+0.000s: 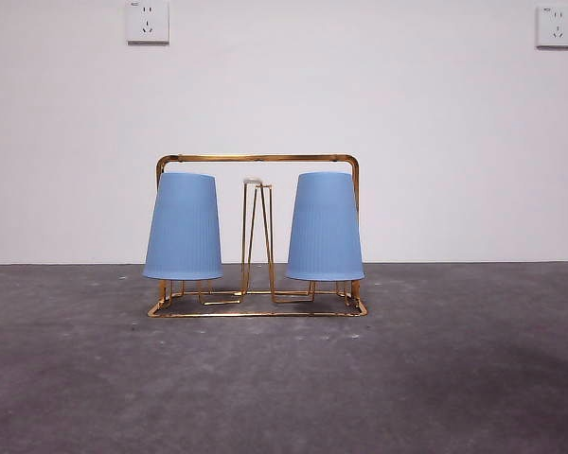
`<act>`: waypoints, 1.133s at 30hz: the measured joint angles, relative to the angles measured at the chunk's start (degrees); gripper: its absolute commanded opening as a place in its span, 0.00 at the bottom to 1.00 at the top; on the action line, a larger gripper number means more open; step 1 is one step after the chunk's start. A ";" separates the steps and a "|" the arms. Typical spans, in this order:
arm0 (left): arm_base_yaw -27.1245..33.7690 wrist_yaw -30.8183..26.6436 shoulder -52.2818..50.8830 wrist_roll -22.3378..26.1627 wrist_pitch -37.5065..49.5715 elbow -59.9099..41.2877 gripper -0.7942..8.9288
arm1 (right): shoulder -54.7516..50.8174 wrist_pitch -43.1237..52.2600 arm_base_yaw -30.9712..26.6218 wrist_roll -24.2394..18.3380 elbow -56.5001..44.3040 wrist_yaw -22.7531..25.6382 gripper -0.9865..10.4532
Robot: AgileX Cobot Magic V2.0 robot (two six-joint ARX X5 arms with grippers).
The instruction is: Pick up cup 1,put cup 1 in the cup rack,pick up cup 2,put cup 2 in the cup rack
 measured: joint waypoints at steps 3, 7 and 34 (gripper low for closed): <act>0.00 0.00 0.02 0.00 0.02 0.00 0.08 | 0.04 0.11 0.00 0.35 0.00 0.52 0.09; 0.00 0.00 0.02 0.00 0.02 0.00 0.08 | -0.04 0.11 0.02 0.98 0.00 0.55 0.09; 0.00 0.00 0.02 0.00 0.02 0.00 0.08 | -0.04 0.09 0.02 1.29 0.00 0.52 0.09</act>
